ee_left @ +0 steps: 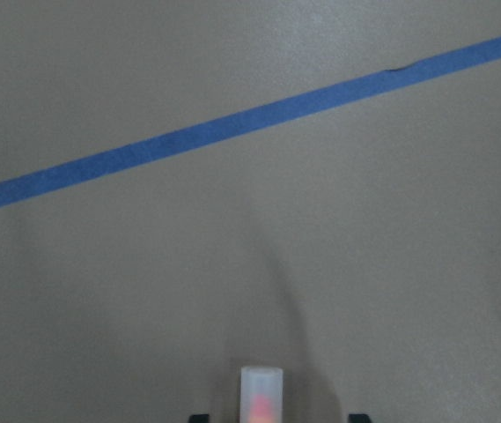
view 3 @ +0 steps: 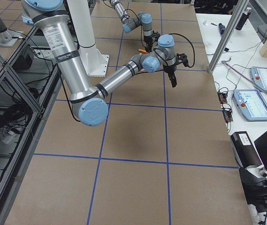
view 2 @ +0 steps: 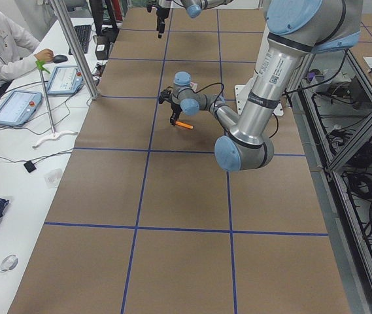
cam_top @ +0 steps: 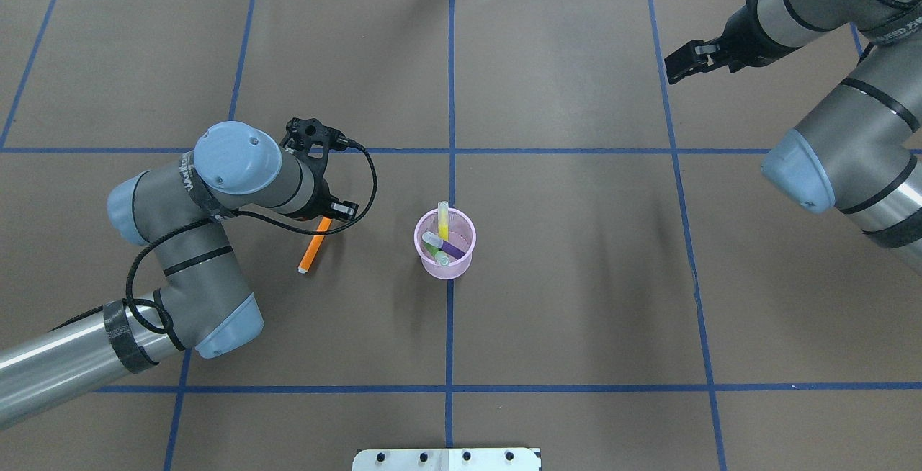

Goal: Collect pens into pen holder
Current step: 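Carry the orange marker with the left gripper and drop it into the cup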

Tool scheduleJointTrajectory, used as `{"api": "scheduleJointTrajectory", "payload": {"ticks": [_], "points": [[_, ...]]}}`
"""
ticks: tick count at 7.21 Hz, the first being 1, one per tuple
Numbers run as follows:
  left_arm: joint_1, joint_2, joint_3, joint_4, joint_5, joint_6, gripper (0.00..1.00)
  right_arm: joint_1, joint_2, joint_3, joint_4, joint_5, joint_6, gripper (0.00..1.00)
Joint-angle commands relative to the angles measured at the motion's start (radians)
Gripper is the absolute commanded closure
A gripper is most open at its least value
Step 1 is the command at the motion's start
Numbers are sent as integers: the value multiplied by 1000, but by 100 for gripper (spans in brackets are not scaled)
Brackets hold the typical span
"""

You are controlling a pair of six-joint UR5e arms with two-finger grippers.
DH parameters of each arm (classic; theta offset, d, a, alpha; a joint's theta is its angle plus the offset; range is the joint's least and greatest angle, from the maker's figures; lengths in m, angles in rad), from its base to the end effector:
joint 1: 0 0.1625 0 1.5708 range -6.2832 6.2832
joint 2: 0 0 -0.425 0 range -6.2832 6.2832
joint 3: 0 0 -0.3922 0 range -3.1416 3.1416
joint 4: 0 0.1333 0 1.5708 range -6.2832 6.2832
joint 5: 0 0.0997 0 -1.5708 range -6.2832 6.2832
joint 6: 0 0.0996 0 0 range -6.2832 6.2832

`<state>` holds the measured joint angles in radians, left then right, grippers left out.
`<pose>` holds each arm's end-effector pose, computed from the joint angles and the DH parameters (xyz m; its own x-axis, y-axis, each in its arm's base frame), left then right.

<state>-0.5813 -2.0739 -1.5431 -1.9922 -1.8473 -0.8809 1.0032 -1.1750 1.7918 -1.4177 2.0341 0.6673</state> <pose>0.5190 -0.4680 0.3372 0.6251 0.3219 -0.7111 -0.0620 0.9286 0.3659 -0.2570 -0.5683 0.3224 0.7000 -0.2091 0.6828 -0.0601 0.9355 0.3482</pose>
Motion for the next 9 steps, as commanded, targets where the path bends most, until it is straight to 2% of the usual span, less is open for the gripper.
{"api": "scheduleJointTrajectory", "payload": {"ticks": [1,5,6,7,9], "points": [[-3,0,5,-20,0,0,100,-2,2,0,0,0,0,0],[-51,8,-101,-13,7,2,100,-2,2,1,2,-2,3,0],[-52,2,-162,-23,20,2,100,-2,0,3,2,-3,3,0],[-45,-5,-208,-99,72,0,100,-2,0,3,3,-3,8,0],[-40,-2,-200,-374,77,0,100,-2,0,3,6,-6,9,0]]}}
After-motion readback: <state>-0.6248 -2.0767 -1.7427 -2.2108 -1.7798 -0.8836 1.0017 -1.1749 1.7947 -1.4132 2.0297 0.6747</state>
